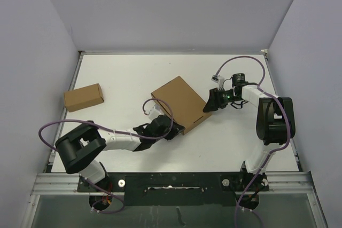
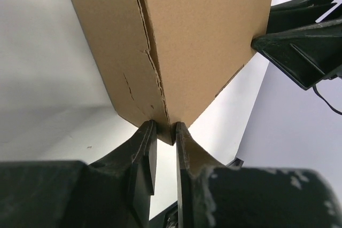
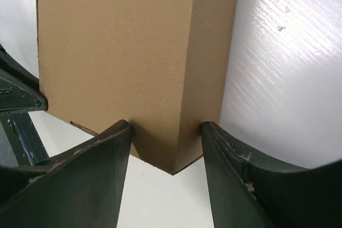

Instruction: Fold the paper box

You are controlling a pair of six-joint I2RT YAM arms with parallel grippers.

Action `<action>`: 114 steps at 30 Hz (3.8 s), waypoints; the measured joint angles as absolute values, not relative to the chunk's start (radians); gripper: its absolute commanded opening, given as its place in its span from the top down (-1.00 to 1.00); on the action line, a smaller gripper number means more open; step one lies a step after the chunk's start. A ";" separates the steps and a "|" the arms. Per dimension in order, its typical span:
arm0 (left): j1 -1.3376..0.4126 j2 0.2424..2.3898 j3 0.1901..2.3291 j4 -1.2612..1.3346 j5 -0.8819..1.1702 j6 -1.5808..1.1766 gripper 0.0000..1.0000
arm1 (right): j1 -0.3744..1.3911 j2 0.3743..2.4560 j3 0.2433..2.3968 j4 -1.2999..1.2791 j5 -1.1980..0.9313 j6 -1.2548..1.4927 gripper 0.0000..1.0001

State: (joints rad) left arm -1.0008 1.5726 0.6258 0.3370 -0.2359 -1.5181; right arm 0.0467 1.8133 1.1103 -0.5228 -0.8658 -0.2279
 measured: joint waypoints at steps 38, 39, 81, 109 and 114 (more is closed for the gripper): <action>-0.561 1.615 0.423 0.862 0.104 -1.091 -0.96 | -0.086 1.928 1.129 -0.560 -1.079 -0.193 0.39; -0.561 1.630 0.434 0.871 0.105 -1.095 -0.96 | -0.087 1.928 1.129 -0.562 -1.079 -0.193 0.39; -0.648 1.895 0.533 1.151 -0.074 -1.258 -0.68 | -0.127 1.958 1.150 -0.609 -1.104 -0.174 0.48; -0.664 1.893 0.574 1.081 -0.109 -1.316 -0.01 | -0.139 1.958 1.150 -0.614 -1.120 -0.204 -0.08; -0.645 1.880 0.574 1.067 -0.067 -1.292 0.02 | -0.152 1.950 1.150 -0.622 -1.106 -0.241 -0.25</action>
